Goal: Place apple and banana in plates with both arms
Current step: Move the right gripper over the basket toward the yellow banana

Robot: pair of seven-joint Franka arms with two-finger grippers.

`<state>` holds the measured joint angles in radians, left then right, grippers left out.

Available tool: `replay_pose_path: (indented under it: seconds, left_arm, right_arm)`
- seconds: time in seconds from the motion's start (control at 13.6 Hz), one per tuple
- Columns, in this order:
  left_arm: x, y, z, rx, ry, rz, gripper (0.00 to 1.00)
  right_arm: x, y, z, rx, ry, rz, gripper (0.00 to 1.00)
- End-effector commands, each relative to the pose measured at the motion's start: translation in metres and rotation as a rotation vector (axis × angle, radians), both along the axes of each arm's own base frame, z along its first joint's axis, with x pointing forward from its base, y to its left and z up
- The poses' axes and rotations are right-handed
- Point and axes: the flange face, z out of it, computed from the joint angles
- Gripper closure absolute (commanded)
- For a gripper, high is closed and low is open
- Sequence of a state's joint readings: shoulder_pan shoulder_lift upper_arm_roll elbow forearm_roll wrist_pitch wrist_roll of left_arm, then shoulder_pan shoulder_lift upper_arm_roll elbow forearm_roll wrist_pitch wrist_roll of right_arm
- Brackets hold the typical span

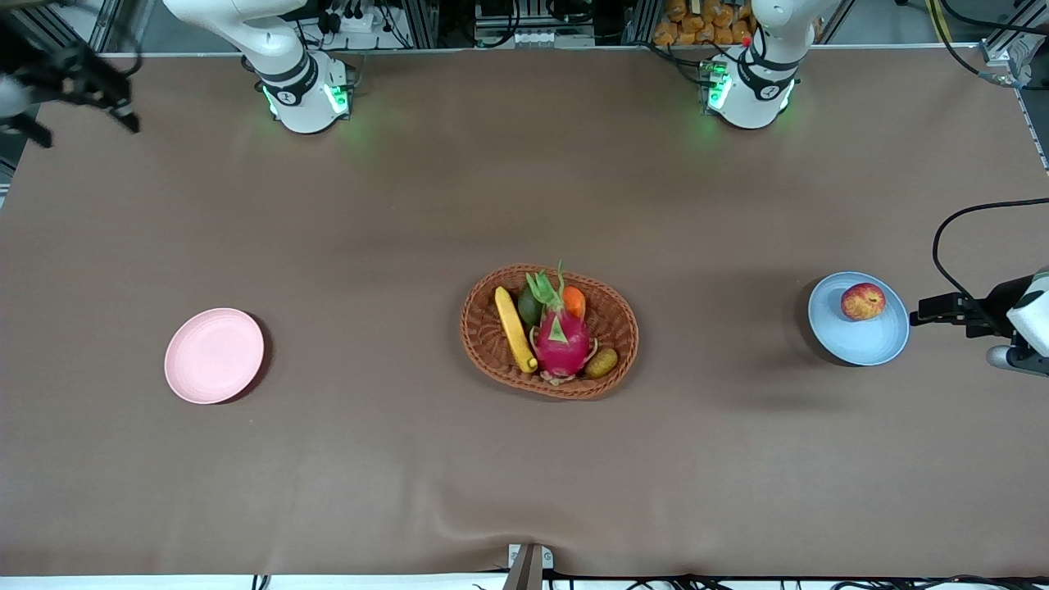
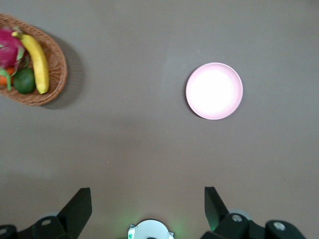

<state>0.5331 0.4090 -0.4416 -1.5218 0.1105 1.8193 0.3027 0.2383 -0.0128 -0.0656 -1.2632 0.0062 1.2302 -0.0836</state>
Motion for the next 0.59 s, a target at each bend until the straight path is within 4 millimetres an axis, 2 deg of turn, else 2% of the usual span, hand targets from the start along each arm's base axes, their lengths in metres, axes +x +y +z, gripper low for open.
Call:
replay_pose_path:
  seconds: [0.0, 0.07, 0.15, 0.22, 0.29, 0.37, 0.51]
  left_arm:
    - [-0.002, -0.031, 0.041, 0.1, -0.038, -0.078, 0.0]
    - [-0.006, -0.042, 0.058, 0.12, -0.052, -0.072, 0.0]
    - [-0.014, -0.048, 0.073, 0.121, -0.042, -0.027, 0.0]
    - [-0.022, -0.067, 0.085, 0.081, -0.027, 0.024, 0.0]
    - [-0.031, -0.08, 0.099, 0.054, -0.01, 0.083, 0.0]
    - [-0.041, -0.096, 0.112, 0.052, 0.002, 0.113, 0.0]
    - [-0.063, -0.125, 0.138, 0.076, 0.023, 0.181, 0.0]
  right_arm:
    - [0.0, 0.062, 0.009, 0.01, -0.104, 0.128, 0.0]
    - [0.011, 0.087, 0.001, 0.029, -0.151, 0.176, 0.0]
    - [0.031, 0.109, -0.027, 0.025, -0.133, 0.271, 0.0]
    - [0.045, 0.124, -0.055, 0.023, -0.087, 0.369, 0.0]
    - [0.043, 0.143, -0.062, 0.076, -0.068, 0.42, 0.0]
    - [0.052, 0.162, -0.086, 0.1, -0.036, 0.44, 0.0]
    - [0.086, 0.179, -0.137, 0.121, -0.031, 0.44, 0.0]
